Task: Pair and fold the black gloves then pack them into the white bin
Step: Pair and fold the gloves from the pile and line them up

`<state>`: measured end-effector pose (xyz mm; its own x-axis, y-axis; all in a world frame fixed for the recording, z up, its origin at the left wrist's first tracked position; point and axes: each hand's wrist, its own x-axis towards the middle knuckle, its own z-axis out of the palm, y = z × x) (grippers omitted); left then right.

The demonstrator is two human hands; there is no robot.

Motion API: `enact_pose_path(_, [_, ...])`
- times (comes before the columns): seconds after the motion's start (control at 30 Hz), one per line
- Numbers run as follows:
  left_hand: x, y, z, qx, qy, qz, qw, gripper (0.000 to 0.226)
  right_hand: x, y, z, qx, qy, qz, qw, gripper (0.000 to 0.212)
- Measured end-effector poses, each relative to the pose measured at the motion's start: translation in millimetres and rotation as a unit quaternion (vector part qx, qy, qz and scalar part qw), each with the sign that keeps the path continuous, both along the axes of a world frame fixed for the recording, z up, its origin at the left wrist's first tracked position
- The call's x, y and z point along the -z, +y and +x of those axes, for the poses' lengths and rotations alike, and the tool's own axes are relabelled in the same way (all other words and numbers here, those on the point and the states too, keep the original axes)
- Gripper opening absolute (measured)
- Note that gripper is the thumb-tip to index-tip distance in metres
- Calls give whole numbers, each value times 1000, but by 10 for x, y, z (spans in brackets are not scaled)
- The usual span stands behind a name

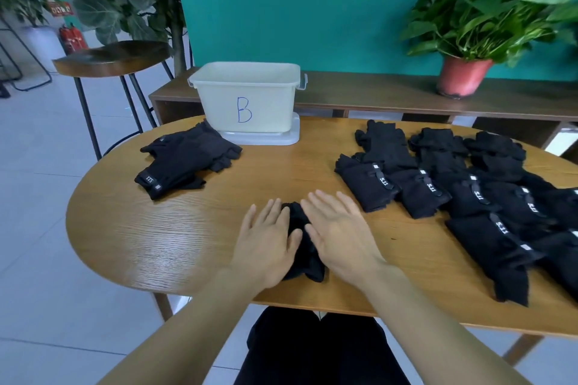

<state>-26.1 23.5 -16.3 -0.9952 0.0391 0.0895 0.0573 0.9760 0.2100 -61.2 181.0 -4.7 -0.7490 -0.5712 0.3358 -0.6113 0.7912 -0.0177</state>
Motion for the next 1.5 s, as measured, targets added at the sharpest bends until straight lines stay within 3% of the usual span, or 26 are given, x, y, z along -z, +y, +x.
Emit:
enact_pose_path(0.1, [205,-37,26,20,-31,-55,998,84,85,-72,2,-32,-100,78,991,75])
enact_pose_path(0.2, [318,-118,39,33,-27,-69,997,94,221,-55,25,2,-206,72,976,76])
enact_pose_path(0.33, [269,-196,-17,53,-33,-70,996,89,284,-83,50,46,-206,52,976,81])
enact_pose_path(0.47, [290,-214,-9,38,-25,-76,996,99,319,-88,61,75,-202,56,975,96])
enact_pose_path(0.6, [314,-320,40,-17,-23,-70,997,114,296,-92,81,97,-199,72,972,92])
enact_pose_path(0.9, [77,-751,204,-67,-24,-40,997,102,-87,-144,102,78,-189,23,979,78])
enact_pose_path(1.07, [-48,-1013,236,-68,7,-51,996,101,-259,-313,79,54,-145,65,986,62])
enact_pose_path(1.27, [-86,-1515,237,-95,38,-51,993,96,-332,-649,-45,24,-122,104,987,58])
enact_pose_path(1.43, [-90,-1911,130,-131,43,-61,989,64,-340,-1007,-239,-5,-109,122,986,59])
enact_pose_path(1.5, [-81,-2053,53,-139,42,-63,987,58,-319,-1187,-335,-24,-100,125,987,72])
